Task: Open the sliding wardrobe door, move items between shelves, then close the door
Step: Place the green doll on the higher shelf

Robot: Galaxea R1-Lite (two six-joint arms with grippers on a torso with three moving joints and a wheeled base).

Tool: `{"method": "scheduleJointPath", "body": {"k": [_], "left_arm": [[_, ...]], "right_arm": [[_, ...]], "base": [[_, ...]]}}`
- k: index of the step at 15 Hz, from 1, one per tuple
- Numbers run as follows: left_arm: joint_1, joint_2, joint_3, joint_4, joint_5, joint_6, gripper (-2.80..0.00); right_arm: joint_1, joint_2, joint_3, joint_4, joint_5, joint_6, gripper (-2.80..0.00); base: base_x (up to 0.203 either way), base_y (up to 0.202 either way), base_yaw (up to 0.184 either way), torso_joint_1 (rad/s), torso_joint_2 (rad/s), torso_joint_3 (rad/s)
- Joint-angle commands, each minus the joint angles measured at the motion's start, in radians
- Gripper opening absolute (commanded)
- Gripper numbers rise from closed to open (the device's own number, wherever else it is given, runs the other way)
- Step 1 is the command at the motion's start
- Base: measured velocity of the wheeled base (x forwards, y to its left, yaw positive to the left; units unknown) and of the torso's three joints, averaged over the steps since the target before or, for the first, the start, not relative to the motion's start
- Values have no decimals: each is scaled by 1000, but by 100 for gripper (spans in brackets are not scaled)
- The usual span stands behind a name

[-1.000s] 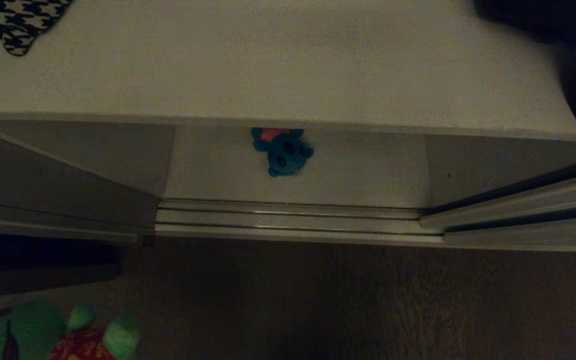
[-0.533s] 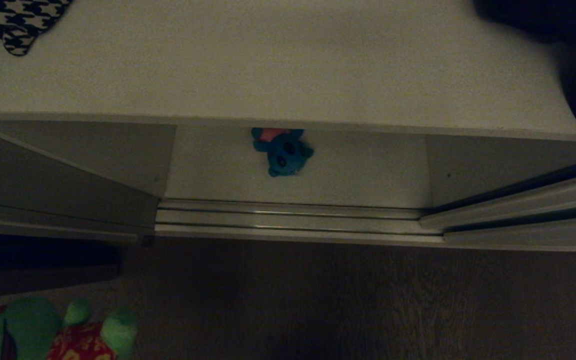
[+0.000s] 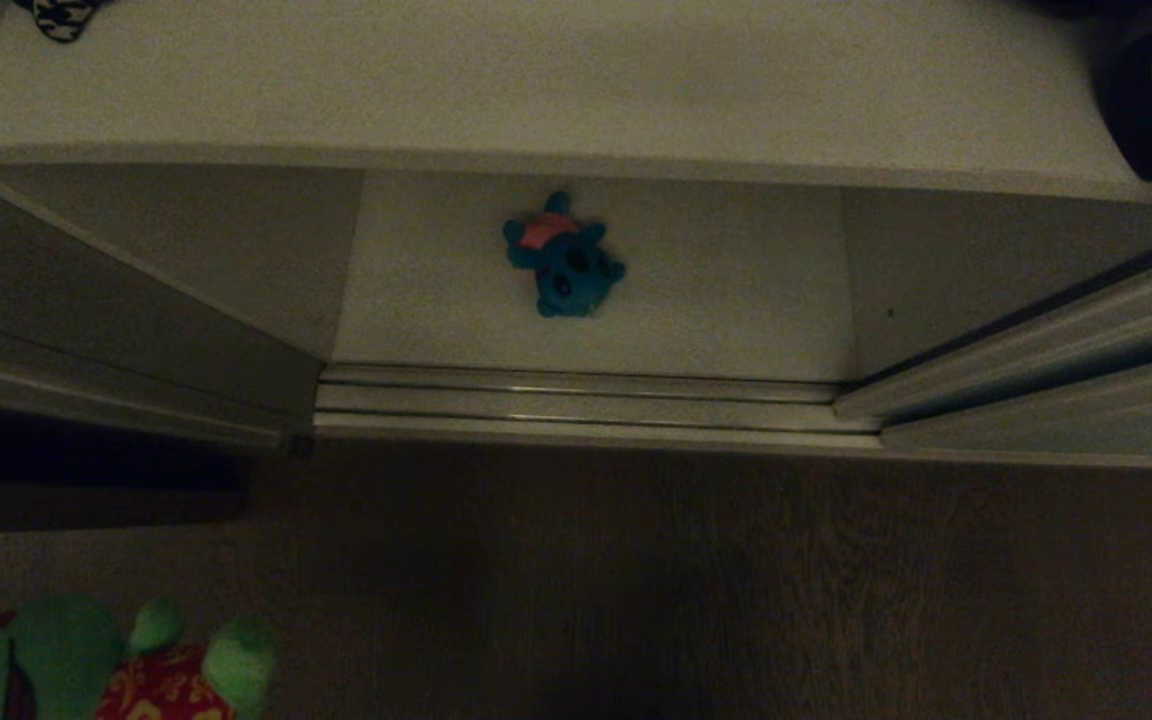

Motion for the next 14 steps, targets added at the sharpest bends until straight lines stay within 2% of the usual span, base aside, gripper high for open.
{"method": "scheduleJointPath", "body": {"k": [1, 7, 14], "left_arm": [[0, 5, 0, -2, 0, -2, -280], [0, 5, 0, -2, 0, -10, -280], [0, 5, 0, -3, 4, -48, -280]], "right_arm": [[1, -3, 0, -1, 0, 0, -280], [1, -3, 0, -1, 0, 0, -280], [1, -3, 0, -1, 0, 0, -280]], "base": [[-193, 0, -1, 1, 6, 1], [-182, 0, -2, 1, 0, 1], [0, 0, 0, 0, 0, 0]]}}
